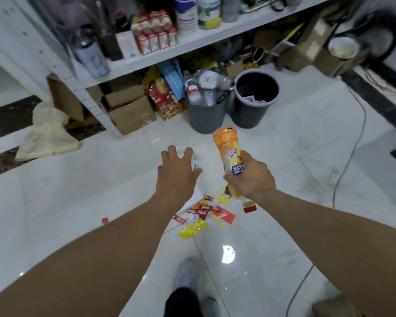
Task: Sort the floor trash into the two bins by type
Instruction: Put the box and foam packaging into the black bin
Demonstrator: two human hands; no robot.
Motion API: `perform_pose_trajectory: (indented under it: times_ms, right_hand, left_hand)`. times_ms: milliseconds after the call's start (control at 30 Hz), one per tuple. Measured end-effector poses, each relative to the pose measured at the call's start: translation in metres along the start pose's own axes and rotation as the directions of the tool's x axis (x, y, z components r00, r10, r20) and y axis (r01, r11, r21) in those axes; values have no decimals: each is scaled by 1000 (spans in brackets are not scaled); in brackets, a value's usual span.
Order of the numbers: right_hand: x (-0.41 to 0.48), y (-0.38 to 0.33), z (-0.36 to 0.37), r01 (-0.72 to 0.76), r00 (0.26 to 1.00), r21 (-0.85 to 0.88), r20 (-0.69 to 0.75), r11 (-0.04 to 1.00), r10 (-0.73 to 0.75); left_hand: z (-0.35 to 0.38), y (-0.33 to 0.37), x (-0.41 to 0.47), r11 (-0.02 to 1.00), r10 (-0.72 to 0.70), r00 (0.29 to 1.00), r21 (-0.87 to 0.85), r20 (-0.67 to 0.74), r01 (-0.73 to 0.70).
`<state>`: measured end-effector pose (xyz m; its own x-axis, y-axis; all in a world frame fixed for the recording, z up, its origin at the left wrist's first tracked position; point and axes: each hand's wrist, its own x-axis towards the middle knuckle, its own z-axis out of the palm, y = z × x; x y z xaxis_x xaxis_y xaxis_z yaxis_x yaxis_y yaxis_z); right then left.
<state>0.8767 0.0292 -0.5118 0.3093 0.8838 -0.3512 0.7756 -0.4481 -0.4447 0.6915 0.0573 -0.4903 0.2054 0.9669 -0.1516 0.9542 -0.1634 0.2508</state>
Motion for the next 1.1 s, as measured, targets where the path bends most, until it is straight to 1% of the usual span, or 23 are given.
perform_pose_trajectory:
  times_ms: [100,233,333,433,533,633,733,900,967,1100]
  right_hand:
    - [22,19,-29,-61,998,40,-20,997,62]
    - [62,41,-67,-108,994,20,-23,994,109]
    - [101,59,-95,-108,994,-9,-36,994,107]
    - [135,75,-122,-110,991,16,-68,994,111]
    - [169,89,-144,-107,990,49,-83,993,111]
    - [210,103,-163,-82,994,69,-73,994,87]
    - [248,123,-181,-38,997,80,-58,996,43]
    - [306,161,-218,15,1000,50,-10,999,-14]
    - [328,172,-232,28,1000,25,5,999,-28]
    - [371,185,-250,26,999,32,18,999,-27]
  left_hand:
    - [3,37,28,999,38,999,-13,7,-38]
    - [15,73,77,997,60,996,-48,60,-57]
    - [19,96,119,997,61,996,-56,61,-58]
    - [19,124,157,995,90,995,-50,49,-87]
    - [20,156,190,992,77,996,-105,45,-72]
    - [27,191,221,992,73,995,-111,63,-66]
    - [35,225,252,992,22,999,-122,49,-16]
    - [43,282,295,974,-118,993,-189,28,121]
    - [45,297,312,953,-196,980,-232,26,196]
    - [53,317,355,922,-285,958,-265,29,283]
